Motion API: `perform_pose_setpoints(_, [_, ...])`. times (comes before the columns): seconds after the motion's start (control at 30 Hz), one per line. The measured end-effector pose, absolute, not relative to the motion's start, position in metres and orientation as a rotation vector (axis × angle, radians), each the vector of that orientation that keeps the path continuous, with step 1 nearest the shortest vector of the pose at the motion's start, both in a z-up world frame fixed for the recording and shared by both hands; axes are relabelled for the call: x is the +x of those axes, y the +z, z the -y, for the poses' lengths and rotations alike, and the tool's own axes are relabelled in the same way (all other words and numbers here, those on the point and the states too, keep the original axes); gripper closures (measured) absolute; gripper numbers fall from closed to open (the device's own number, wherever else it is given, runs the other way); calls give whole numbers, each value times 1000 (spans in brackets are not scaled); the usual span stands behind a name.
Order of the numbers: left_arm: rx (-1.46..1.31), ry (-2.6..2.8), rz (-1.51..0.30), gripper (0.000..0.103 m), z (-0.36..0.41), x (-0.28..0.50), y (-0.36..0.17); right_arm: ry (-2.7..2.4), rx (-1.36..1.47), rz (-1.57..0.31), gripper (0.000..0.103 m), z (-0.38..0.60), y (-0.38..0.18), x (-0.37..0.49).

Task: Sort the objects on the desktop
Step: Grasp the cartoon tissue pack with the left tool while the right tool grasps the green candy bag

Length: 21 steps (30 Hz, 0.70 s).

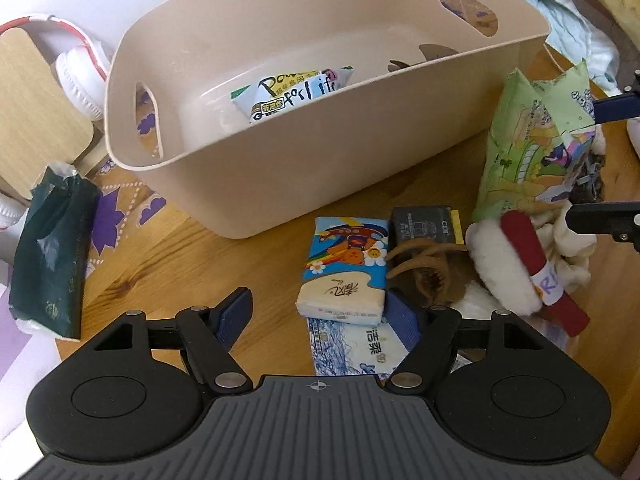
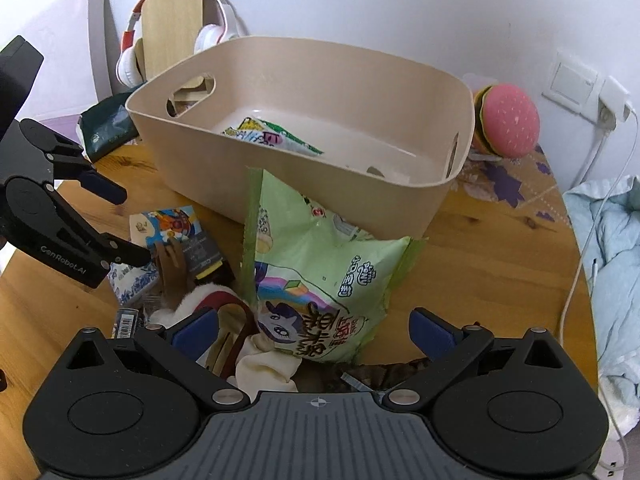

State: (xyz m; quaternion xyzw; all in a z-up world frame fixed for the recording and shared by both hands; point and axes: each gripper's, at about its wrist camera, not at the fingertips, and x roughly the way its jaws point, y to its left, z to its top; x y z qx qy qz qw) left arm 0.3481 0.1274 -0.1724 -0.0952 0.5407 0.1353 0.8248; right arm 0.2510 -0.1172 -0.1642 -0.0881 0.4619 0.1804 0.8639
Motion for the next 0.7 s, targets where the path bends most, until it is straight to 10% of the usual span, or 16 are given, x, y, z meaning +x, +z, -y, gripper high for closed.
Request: perform_pose_setpoints(0.7, [-230,231,-1137,33,-125,367,-195,310,-154,-957,6,100,-177,263])
